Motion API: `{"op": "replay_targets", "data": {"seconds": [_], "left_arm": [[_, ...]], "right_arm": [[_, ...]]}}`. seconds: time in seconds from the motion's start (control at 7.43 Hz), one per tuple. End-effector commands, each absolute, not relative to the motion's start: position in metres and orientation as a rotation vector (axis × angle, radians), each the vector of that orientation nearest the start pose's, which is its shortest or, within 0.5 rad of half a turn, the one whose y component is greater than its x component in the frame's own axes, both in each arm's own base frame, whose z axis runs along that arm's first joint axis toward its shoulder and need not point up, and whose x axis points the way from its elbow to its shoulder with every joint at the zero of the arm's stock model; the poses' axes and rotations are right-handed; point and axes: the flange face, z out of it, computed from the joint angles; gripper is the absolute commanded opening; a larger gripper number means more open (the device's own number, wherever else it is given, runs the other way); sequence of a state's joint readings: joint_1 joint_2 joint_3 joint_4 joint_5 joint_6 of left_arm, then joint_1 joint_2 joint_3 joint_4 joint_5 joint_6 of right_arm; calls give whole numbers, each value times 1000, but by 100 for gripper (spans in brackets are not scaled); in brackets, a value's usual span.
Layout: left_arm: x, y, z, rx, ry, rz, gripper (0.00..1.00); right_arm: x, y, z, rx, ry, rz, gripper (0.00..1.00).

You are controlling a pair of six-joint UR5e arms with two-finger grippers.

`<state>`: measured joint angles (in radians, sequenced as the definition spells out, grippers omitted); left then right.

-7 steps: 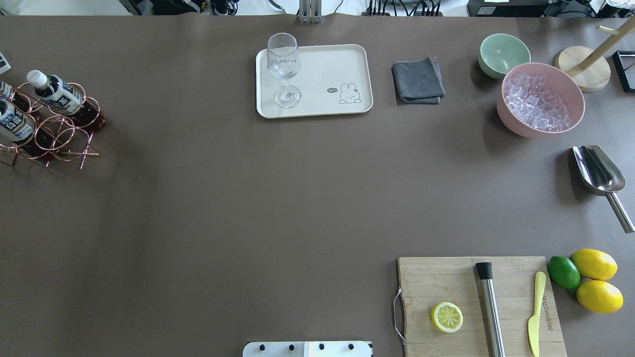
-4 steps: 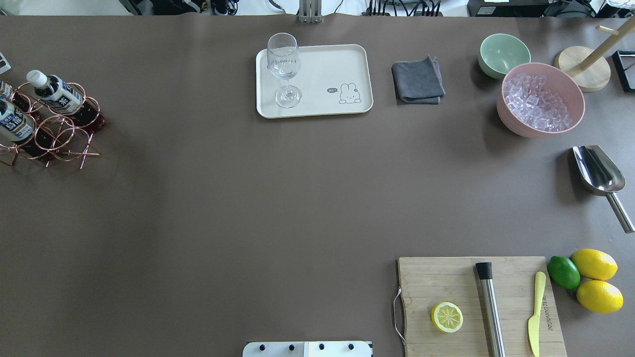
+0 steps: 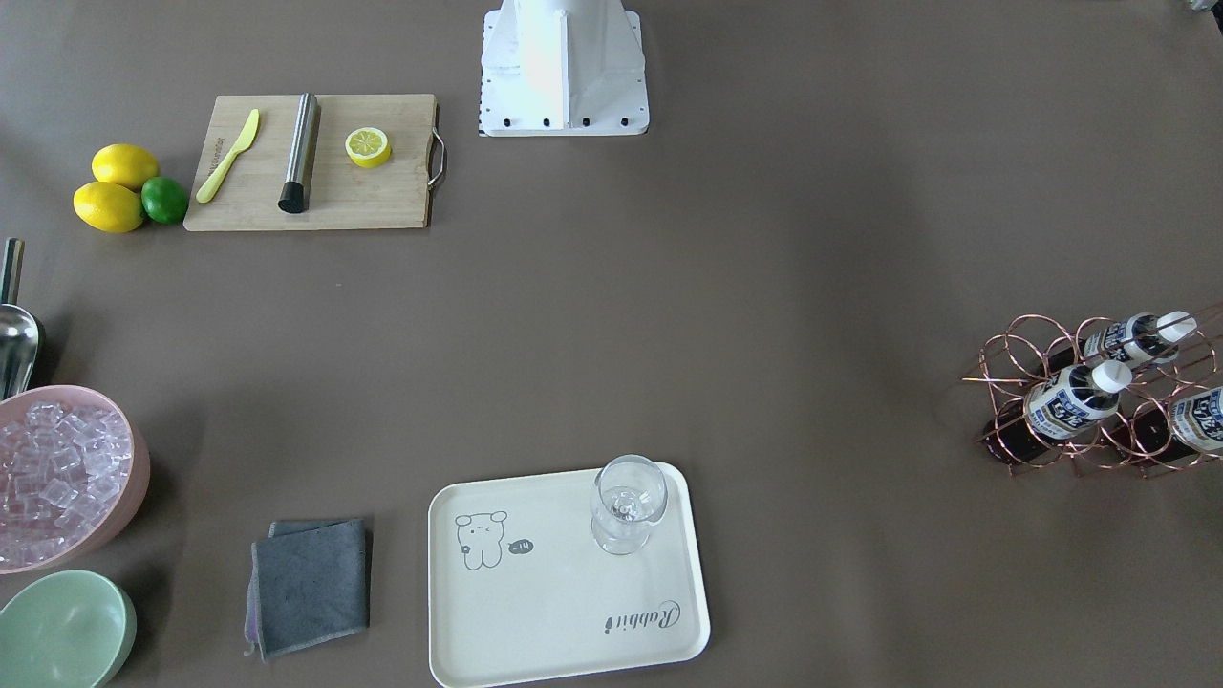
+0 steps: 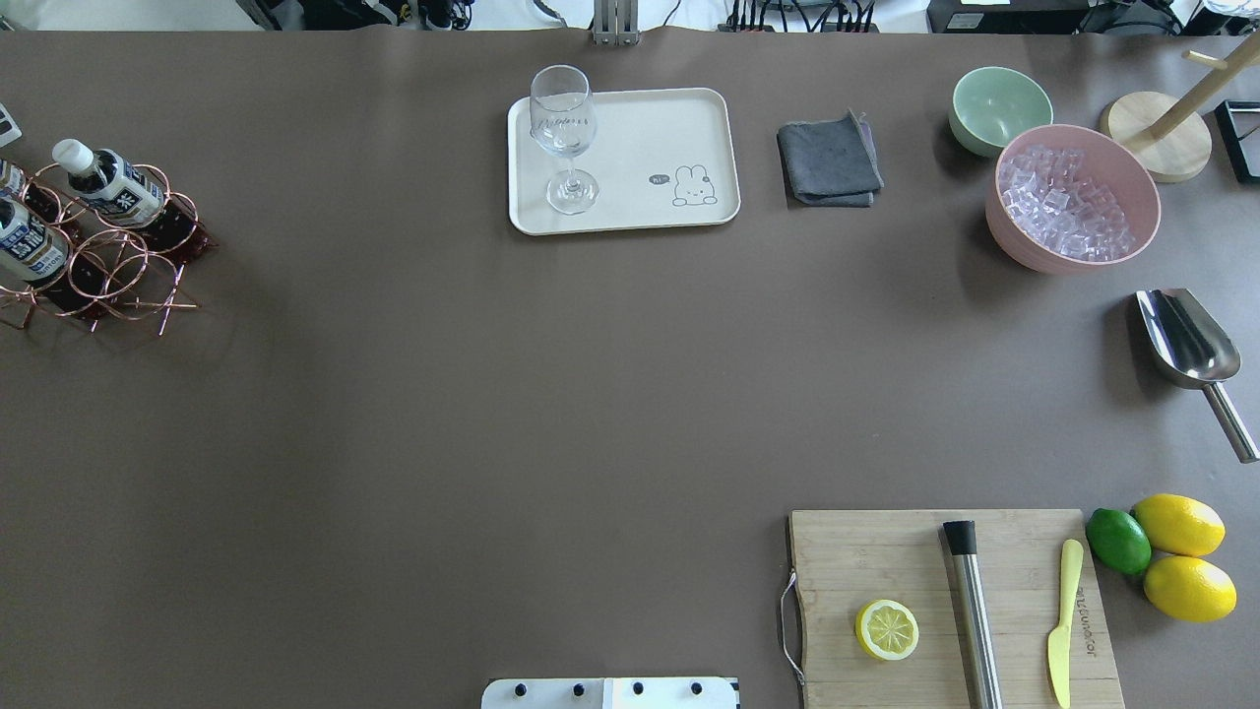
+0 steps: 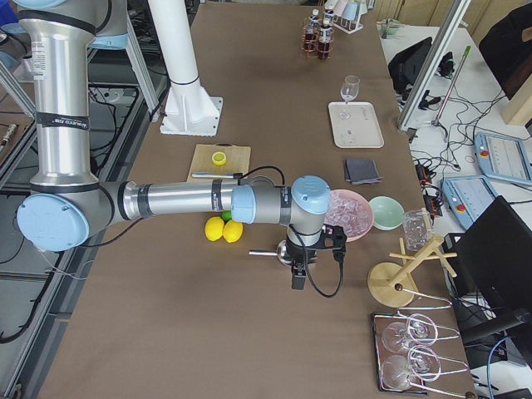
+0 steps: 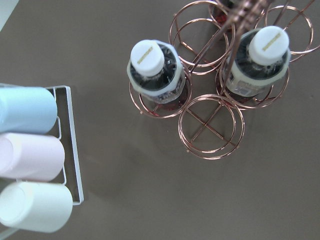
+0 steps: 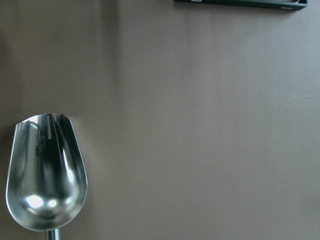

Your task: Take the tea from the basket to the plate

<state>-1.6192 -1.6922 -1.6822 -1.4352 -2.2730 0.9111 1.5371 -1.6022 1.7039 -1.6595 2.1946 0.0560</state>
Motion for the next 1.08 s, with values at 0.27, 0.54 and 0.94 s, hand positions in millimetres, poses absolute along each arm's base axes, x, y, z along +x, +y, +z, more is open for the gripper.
{"op": "replay_targets", "data": {"seconds": [0.27, 0.54, 0.94], "left_arm": [[-38, -574, 485, 575, 557, 1131, 98], [-31, -579, 474, 593, 569, 1146, 98], [-11, -590, 454, 635, 552, 1247, 98]], "right_arm": [[59, -480, 629, -18, -621, 19, 100], [59, -480, 626, -13, -623, 16, 100], [59, -480, 627, -15, -623, 18, 100]]}}
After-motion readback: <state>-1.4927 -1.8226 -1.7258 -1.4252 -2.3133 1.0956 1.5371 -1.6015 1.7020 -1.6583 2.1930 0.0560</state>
